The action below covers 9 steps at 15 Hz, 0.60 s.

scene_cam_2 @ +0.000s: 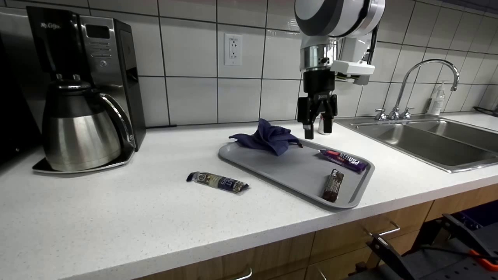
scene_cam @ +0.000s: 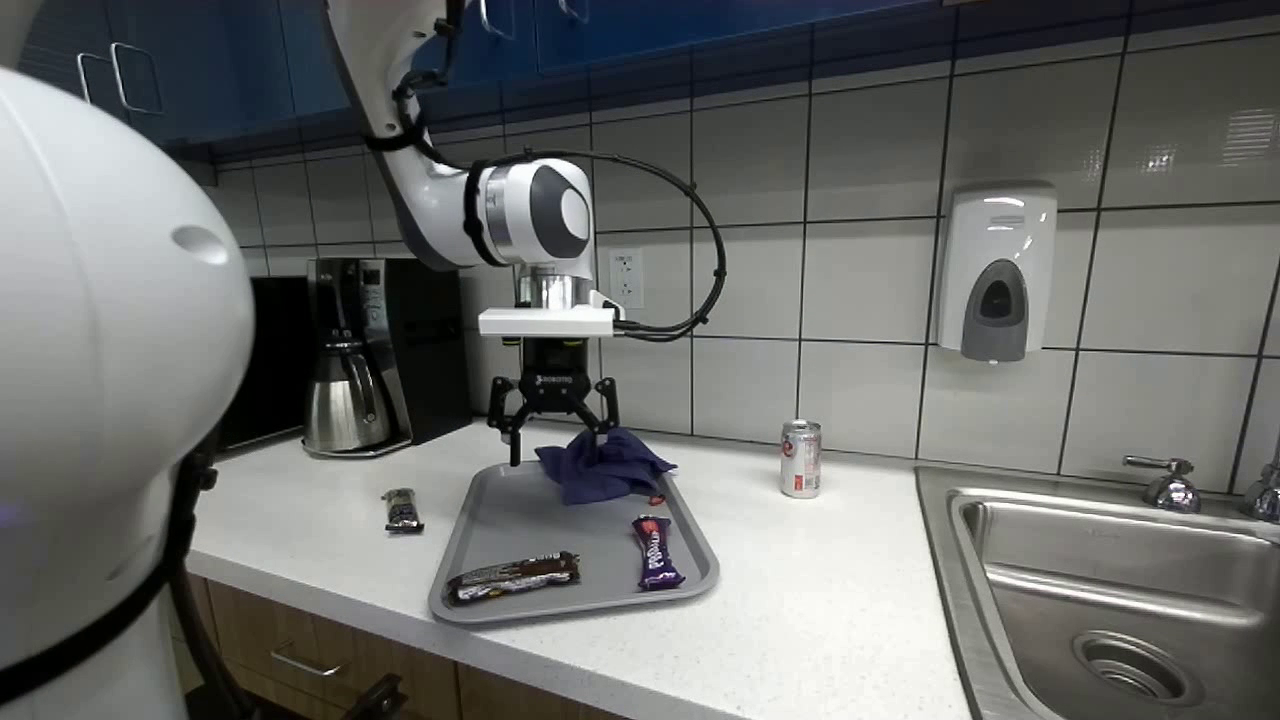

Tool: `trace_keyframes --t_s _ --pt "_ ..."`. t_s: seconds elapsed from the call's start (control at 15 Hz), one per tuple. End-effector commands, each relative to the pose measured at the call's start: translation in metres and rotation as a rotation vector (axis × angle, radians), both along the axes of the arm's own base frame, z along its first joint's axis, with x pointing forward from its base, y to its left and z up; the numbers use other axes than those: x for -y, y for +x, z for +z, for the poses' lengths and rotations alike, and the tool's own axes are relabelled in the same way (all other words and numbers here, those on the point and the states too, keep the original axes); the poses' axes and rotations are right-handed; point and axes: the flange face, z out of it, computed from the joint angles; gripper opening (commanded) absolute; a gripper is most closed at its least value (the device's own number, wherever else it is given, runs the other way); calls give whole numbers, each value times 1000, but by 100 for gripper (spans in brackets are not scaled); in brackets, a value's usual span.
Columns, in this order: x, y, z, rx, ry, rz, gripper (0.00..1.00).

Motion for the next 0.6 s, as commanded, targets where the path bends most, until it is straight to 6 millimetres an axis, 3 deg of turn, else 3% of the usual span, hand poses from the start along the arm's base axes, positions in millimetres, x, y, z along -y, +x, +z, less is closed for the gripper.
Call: trace_keyframes --t_s 0.0,0.53 --pt "22 -2 2 26 21 48 100" --pt "53 1 -14 37 53 148 100"
